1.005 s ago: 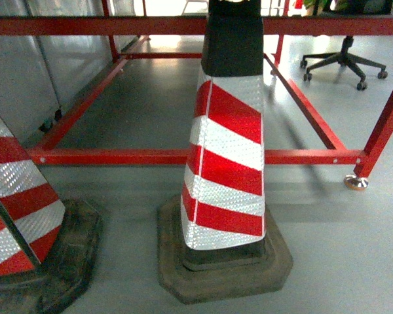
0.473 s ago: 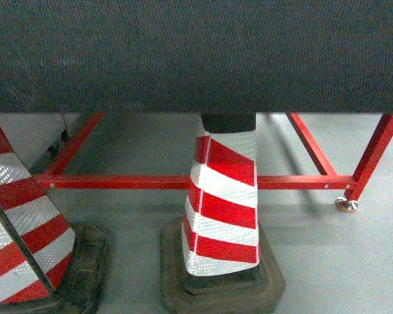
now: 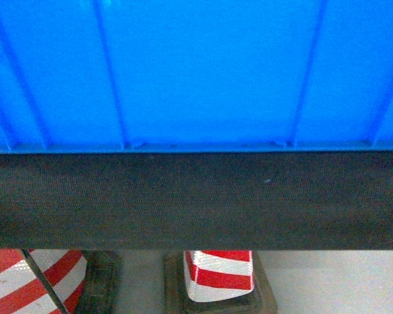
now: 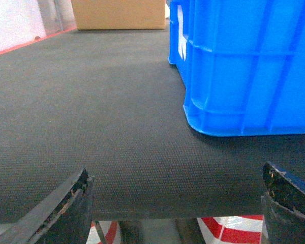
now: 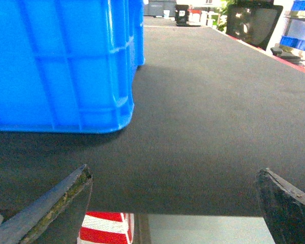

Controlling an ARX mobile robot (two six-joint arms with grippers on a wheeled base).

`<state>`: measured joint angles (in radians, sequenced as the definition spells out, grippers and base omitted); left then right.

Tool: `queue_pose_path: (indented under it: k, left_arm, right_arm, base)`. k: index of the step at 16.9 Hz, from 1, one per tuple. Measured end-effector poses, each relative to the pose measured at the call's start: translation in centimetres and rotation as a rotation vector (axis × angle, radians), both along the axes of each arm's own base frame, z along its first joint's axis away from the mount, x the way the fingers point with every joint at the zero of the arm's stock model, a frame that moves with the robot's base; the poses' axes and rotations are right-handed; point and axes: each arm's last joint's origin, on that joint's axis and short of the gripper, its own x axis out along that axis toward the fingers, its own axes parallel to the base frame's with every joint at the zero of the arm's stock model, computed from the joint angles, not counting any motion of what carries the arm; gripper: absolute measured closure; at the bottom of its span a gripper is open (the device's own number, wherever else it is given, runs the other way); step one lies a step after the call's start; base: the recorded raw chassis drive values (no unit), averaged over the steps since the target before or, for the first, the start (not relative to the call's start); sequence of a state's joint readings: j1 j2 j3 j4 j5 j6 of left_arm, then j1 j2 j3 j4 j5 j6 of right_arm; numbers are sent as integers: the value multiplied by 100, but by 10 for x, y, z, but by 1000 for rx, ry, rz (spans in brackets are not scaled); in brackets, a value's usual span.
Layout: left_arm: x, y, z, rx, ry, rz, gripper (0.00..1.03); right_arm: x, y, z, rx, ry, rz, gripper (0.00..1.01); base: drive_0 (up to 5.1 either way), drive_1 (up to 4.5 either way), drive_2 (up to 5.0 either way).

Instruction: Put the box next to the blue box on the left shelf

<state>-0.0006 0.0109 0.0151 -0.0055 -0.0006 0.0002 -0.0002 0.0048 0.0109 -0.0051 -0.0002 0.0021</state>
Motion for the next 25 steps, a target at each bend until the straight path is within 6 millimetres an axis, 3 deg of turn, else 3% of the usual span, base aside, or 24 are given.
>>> queue_pose_path:
  k: [25]
  left_arm:
    - [0,0,0,0,-1,0,5]
  right_arm:
    - [0,0,0,0,1,0,3]
  base:
    - [0,0,0]
